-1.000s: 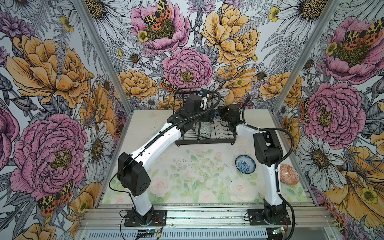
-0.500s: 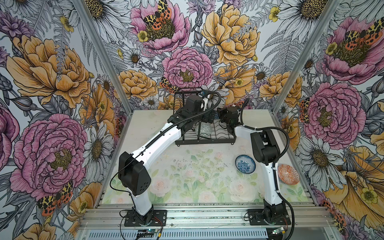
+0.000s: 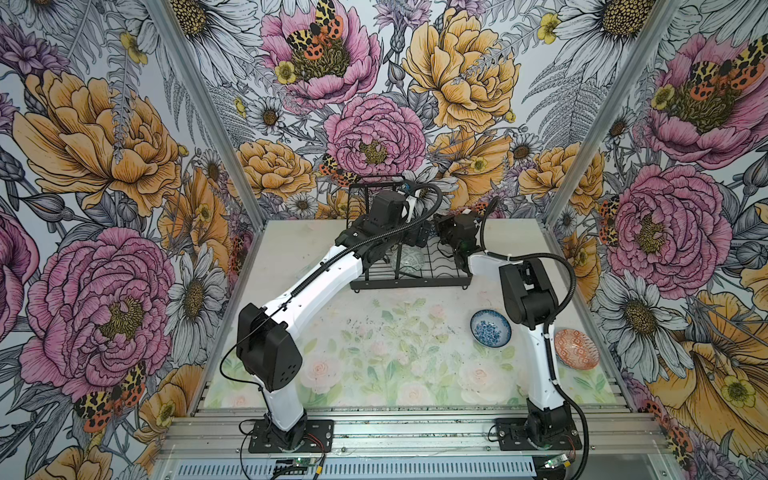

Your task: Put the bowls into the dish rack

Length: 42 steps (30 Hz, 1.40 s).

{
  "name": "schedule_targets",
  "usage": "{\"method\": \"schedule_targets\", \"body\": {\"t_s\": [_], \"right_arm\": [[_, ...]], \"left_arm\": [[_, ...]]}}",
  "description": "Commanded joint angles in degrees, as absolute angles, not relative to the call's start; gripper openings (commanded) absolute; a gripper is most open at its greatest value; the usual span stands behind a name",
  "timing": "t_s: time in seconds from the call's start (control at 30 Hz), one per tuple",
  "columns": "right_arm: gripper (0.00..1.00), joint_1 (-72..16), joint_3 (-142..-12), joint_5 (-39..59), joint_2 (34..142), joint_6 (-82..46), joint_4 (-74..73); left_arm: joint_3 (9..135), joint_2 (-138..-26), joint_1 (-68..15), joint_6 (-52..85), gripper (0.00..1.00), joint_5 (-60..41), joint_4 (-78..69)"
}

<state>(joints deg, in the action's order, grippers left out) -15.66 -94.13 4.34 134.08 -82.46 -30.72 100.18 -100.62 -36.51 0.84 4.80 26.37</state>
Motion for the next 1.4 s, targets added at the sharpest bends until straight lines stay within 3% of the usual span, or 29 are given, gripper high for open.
{"method": "schedule_targets", "body": {"t_s": [0.0, 1.37], "right_arm": [[0.0, -15.21, -96.77, 4.92, 135.66, -80.73, -35.73], [0.0, -14.91, -89.79, 4.66, 132.35, -85.82, -26.45]], "left_arm": [[100.55, -100.98, -36.34, -0.08, 0.99, 4.26, 26.9], [100.37, -100.72, -36.91, -0.02, 0.99, 6.33, 28.67]]}}
